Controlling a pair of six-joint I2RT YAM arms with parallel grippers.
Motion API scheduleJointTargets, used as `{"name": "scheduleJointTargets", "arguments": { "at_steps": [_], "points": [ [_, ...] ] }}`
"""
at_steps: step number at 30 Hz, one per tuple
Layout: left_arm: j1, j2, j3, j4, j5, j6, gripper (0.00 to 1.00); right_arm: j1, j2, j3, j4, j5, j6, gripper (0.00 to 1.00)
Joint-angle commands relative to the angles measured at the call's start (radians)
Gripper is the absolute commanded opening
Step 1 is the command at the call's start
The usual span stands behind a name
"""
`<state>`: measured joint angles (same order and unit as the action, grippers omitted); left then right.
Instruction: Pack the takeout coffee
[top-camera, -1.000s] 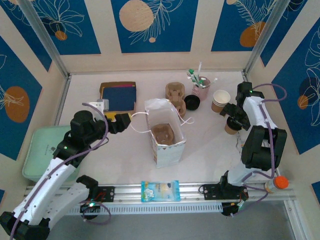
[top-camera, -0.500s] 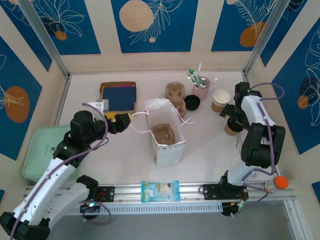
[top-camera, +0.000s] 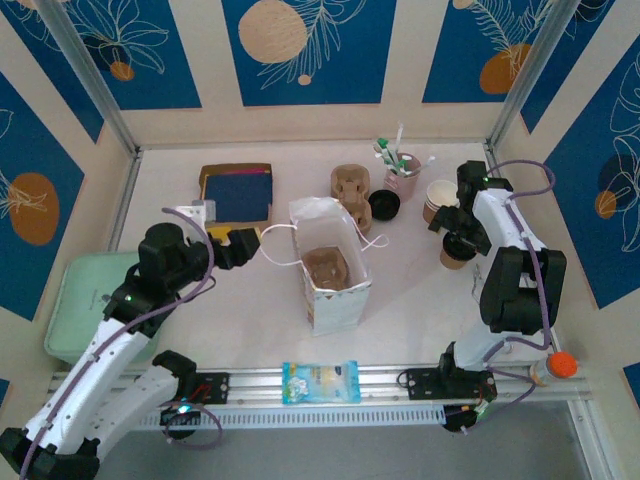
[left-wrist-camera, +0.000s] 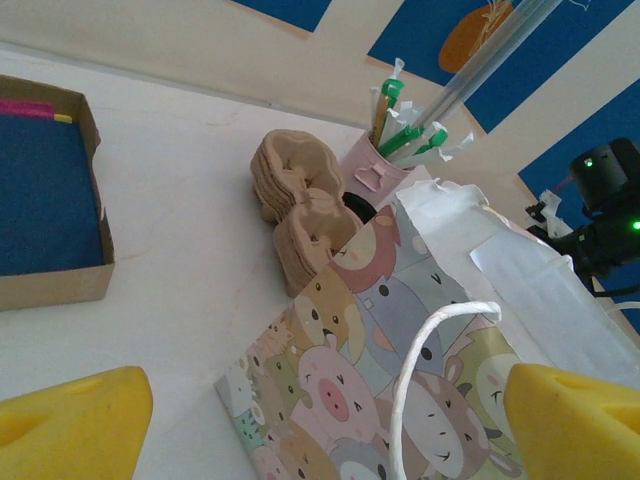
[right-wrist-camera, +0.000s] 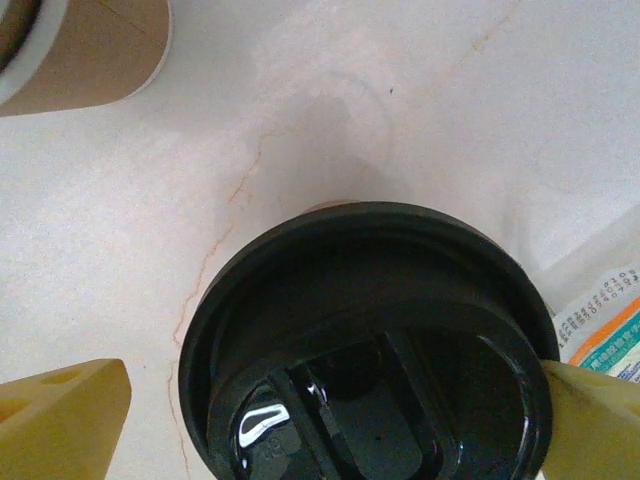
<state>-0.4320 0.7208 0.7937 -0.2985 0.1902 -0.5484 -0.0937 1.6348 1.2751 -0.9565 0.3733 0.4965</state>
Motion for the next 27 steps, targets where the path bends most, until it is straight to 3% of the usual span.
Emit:
{"name": "scheduleJointTargets", "arguments": {
  "at_steps": [1, 13, 20, 27],
  "points": [
    [0.013, -0.014, 0.017, -0.009, -0.009, 0.021, 0.91, -0.004, -0.029, 0.005, -0.011, -0.060, -0.031, 0.99],
    [0.014, -0.016, 0.012, -0.007, -0.012, 0.024, 0.91, -0.005, -0.067, 0.008, -0.031, 0.036, -0.068, 0.99],
    [0.015, -0.023, 0.012, -0.011, -0.018, 0.025, 0.91, -0.008, -0.054, -0.032, -0.006, -0.010, -0.052, 0.99],
    [0.015, -0.017, 0.012, -0.007, -0.018, 0.025, 0.91, -0.036, -0.104, -0.053, 0.021, -0.145, -0.031, 0.99]
  ]
}}
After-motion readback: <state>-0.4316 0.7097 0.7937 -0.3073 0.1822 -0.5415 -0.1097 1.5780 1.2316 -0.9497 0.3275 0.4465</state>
